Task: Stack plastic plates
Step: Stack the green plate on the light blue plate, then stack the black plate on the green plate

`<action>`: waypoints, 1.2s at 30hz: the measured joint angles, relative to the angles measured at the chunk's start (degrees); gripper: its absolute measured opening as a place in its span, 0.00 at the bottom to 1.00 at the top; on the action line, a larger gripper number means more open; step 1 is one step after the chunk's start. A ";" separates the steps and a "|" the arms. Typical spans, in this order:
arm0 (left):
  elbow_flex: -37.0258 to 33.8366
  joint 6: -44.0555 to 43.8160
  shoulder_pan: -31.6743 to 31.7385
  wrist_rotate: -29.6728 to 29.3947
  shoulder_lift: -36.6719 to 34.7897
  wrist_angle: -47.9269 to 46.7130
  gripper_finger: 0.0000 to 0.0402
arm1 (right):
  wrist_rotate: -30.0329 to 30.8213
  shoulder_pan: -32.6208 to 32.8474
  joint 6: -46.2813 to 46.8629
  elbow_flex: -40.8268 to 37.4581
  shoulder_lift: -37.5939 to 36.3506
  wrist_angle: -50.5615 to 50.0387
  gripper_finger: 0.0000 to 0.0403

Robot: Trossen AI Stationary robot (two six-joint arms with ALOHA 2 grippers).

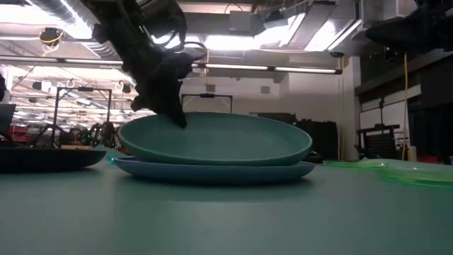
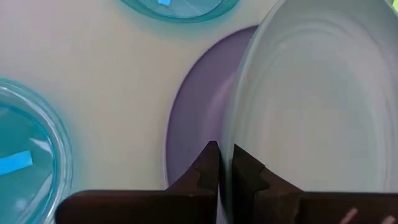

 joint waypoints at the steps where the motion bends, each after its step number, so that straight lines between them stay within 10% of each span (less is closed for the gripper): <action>1: -0.19 -0.24 0.00 -0.02 0.00 0.42 0.02 | 0.00 0.00 0.00 0.00 0.00 -0.06 0.00; 21: 4.37 0.58 -1.46 -0.60 -4.58 -7.10 0.26 | -0.02 -0.02 -0.03 0.00 0.01 -0.23 0.00; 36: 9.37 -12.21 -21.12 -5.23 -6.73 -16.04 0.26 | 0.42 -0.02 -0.04 0.00 0.02 -0.22 0.00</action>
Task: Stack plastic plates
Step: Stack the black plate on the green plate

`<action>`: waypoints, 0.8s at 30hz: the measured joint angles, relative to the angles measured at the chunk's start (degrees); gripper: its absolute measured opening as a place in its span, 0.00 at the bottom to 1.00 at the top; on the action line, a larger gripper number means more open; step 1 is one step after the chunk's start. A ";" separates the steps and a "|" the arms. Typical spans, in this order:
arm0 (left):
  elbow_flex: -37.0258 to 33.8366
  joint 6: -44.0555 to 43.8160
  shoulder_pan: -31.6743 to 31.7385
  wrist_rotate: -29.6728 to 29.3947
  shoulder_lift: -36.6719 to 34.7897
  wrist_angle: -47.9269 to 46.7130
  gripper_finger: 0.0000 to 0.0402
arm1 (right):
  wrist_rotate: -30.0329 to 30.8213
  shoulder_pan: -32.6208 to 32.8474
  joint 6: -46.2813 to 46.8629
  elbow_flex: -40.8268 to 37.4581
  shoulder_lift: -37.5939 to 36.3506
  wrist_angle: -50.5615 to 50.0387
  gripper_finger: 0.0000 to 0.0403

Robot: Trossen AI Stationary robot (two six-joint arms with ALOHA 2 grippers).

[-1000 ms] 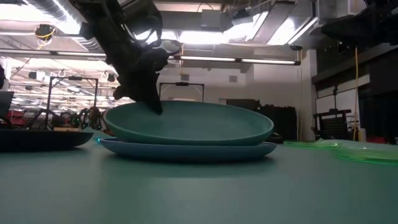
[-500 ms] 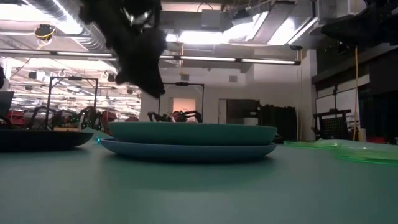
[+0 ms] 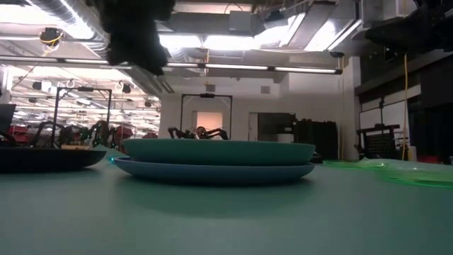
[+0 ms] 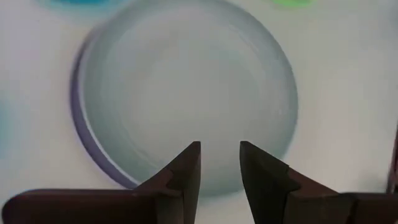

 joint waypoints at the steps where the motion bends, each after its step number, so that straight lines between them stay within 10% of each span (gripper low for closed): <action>1: 0.00 -0.95 -1.32 -0.33 -0.01 -0.16 0.26 | 0.00 0.00 0.00 0.00 0.00 0.00 0.00; 24: -0.09 -19.92 -16.31 -3.03 2.73 -21.17 0.26 | 0.02 0.00 0.00 0.00 0.00 -0.01 0.00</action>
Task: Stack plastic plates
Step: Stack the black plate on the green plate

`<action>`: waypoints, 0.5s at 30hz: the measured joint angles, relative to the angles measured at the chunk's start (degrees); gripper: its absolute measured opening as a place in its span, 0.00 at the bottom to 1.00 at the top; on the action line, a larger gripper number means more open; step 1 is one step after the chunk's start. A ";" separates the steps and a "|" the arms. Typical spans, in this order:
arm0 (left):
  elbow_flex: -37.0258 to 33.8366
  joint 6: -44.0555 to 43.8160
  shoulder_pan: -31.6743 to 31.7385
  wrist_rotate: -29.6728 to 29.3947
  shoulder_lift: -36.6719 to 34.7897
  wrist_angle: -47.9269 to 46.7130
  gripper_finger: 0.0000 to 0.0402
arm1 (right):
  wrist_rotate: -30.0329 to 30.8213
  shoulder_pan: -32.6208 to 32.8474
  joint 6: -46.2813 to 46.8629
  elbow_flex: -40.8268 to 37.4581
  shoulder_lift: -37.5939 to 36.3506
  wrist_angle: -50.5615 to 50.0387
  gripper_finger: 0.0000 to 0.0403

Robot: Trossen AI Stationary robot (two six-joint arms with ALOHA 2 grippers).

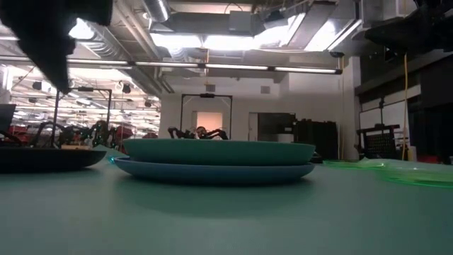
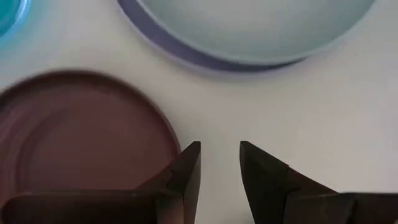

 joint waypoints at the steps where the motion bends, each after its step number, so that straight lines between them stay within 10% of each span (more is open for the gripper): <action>1: 0.00 -0.25 -0.30 0.35 0.77 -0.27 0.26 | 0.00 0.00 0.00 0.00 0.00 -0.01 0.00; 15: 0.00 1.19 -0.71 6.76 12.44 -3.43 0.26 | -0.02 0.00 0.00 0.00 0.00 -0.01 0.00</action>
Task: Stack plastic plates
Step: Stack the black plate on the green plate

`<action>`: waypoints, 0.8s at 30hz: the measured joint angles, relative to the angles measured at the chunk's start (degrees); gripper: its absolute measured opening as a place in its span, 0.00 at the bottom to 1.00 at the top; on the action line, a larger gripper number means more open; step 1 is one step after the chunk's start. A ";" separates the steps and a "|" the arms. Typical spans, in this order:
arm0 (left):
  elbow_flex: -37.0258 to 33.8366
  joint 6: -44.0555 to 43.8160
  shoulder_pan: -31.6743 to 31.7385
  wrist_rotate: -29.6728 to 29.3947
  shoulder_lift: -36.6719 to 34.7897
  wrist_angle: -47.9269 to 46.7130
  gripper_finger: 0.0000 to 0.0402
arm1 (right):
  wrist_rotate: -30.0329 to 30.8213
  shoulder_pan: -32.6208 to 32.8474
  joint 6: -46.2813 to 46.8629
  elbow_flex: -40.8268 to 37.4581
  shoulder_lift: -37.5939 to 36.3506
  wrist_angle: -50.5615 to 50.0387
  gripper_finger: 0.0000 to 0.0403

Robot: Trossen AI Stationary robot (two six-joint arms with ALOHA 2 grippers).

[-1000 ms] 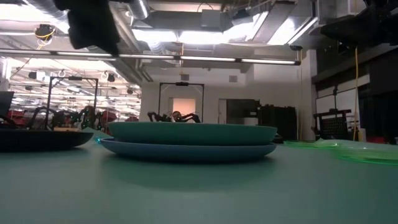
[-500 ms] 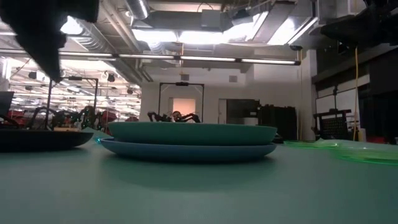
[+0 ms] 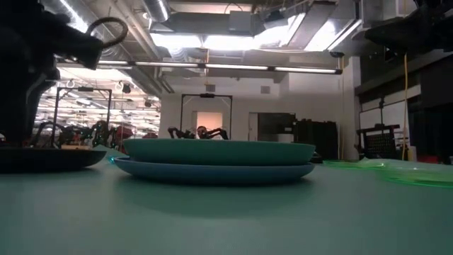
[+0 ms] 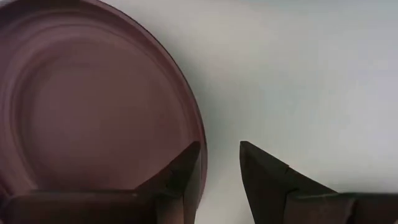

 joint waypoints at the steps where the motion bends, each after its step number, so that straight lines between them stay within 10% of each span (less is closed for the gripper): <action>1: 0.00 0.00 0.01 -0.03 0.43 -0.02 0.26 | 0.02 0.00 0.00 0.00 0.00 0.00 0.00; 24: -4.46 1.66 1.64 -3.26 3.63 0.87 0.18 | 0.54 0.01 0.00 0.00 0.00 -0.02 0.00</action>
